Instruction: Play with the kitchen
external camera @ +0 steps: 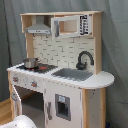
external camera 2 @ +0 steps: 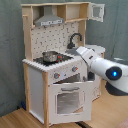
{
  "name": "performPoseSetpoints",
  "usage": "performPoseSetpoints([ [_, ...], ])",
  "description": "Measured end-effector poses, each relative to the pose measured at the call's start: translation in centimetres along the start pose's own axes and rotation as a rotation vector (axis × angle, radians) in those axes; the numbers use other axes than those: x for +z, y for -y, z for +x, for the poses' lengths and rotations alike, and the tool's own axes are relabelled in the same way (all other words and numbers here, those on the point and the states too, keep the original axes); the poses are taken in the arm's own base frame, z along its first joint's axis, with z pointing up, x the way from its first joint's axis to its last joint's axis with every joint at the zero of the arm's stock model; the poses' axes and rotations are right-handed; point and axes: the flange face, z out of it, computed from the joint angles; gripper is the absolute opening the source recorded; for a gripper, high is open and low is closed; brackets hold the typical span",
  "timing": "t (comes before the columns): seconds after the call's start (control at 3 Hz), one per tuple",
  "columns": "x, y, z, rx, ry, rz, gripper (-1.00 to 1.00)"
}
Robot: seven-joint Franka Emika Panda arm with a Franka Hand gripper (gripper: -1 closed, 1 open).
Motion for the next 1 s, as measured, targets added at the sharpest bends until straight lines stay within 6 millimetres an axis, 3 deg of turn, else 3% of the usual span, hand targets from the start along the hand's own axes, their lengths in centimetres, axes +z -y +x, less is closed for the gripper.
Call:
performPoseSetpoints([
  [1.0,3.5,-1.5,-1.3,-0.229,0.030,0.258,1.00],
])
